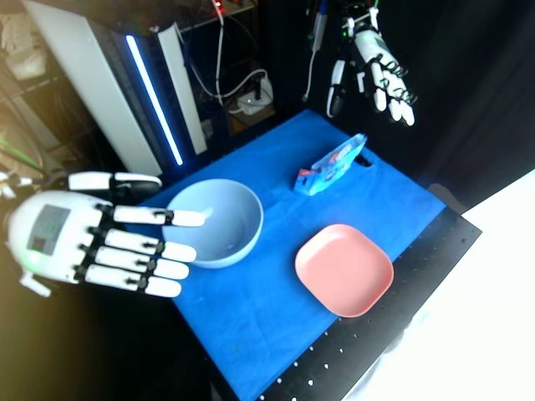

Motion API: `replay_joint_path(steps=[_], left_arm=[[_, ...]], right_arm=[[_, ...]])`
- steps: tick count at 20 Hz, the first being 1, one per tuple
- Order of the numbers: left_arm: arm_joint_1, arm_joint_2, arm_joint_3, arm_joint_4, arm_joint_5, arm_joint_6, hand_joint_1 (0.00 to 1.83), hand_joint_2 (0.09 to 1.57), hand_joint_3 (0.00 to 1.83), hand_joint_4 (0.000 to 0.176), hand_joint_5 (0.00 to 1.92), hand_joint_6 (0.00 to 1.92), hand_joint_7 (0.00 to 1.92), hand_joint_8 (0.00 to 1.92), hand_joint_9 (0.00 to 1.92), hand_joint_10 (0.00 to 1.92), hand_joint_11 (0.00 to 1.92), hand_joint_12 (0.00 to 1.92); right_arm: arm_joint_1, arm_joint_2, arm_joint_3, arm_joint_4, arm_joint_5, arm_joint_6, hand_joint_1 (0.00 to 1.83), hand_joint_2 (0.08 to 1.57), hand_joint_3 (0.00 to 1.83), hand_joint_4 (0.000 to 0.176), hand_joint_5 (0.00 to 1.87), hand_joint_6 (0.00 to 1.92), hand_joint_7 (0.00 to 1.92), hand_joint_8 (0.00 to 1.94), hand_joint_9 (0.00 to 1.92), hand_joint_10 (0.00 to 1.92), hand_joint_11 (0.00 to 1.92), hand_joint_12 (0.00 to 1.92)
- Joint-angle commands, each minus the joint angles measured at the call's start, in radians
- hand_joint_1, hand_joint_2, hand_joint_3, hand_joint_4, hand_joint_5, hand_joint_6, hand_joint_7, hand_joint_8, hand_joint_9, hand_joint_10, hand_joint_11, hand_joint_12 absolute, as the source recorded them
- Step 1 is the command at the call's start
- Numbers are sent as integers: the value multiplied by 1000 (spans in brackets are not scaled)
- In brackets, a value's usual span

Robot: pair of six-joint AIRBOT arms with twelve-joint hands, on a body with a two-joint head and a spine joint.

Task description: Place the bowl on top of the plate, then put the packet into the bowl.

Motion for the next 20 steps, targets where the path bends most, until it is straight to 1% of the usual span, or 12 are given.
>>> replay_joint_path(steps=[1, 3, 8, 10, 11, 12, 13, 15, 16, 17, 19, 20], left_arm=[[-9, 1, 4, -14, -120, -4, 408, 959, 15, 176, 104, 2, 53, 7, 2, 1, 0, 0], [-9, -4, 3, -14, -117, -4, 406, 953, 8, 174, 98, 0, 28, 0, 0, 0, 0, 0], [-9, -4, 3, -14, -112, -4, 380, 962, 7, 176, 92, 0, 46, 8, 0, 0, 0, 0], [-9, -7, 3, -14, -111, -4, 376, 962, 6, 176, 80, 0, 44, 5, 0, 0, 0, 0], [-9, -8, 3, -14, -110, -4, 389, 960, 4, 176, 78, 0, 38, 2, 0, 0, 0, 0], [-9, -8, 3, -14, -108, -4, 392, 959, 3, 176, 81, 1, 43, 4, 0, 0, 0, 0], [-9, -9, 4, -14, -107, -4, 407, 955, 1, 176, 86, 3, 50, 6, 5, 2, 0, 0], [-8, -11, 5, -14, -106, -4, 423, 951, 0, 176, 91, 4, 53, 5, 5, 1, 0, 0], [-8, -11, 5, -14, -106, -4, 433, 945, 0, 176, 88, 2, 50, 3, 0, 0, 0, 0], [-8, -11, 5, -14, -105, -4, 433, 945, 0, 176, 88, 2, 50, 3, 0, 0, 0, 0], [-8, -12, 5, -14, -104, -4, 444, 947, 0, 176, 91, 3, 42, 0, 0, 0, 0, 0], [-8, -13, 5, -14, -103, -4, 440, 946, 0, 175, 94, 3, 52, 4, 3, 1, 0, 0]], right_arm=[[12, 3, 4, 21, 116, 5, 414, 1109, 5, 28, 120, 0, 246, 1, 231, 5, 37, 569], [12, 3, 4, 21, 116, 6, 421, 1111, 2, 0, 142, 8, 259, 6, 246, 8, 46, 576], [12, 3, 4, 21, 116, 6, 437, 1083, 0, 0, 186, 15, 281, 7, 269, 11, 26, 574], [18, 1, 4, 10, 116, 6, 393, 1052, 0, 20, 157, 1, 238, 2, 213, 4, 0, 280], [27, 0, 4, -3, 116, 6, 430, 1037, 0, 9, 161, 1, 208, 0, 164, 0, 0, 182], [34, -1, 3, -14, 116, 6, 455, 1021, 0, 13, 170, 4, 207, 2, 159, 2, 9, 166], [46, -1, 2, -30, 116, 6, 456, 991, 0, 44, 133, 0, 201, 0, 167, 5, 30, 173], [65, -1, -1, -60, 116, 6, 456, 918, 0, 76, 98, 0, 151, 0, 137, 0, 39, 185], [79, -1, -6, -86, 116, 6, 458, 852, 0, 127, 87, 0, 104, 0, 95, 0, 8, 138], [89, -1, -9, -104, 116, 6, 458, 852, 0, 127, 87, 0, 104, 0, 95, 0, 8, 138], [104, -2, -14, -136, 115, 6, 586, 833, 0, 162, 59, 0, 14, 0, 10, 0, 0, 13], [111, -3, -15, -149, 109, 6, 647, 836, 0, 157, 59, 1, 9, 2, 1, 0, 0, 2]])
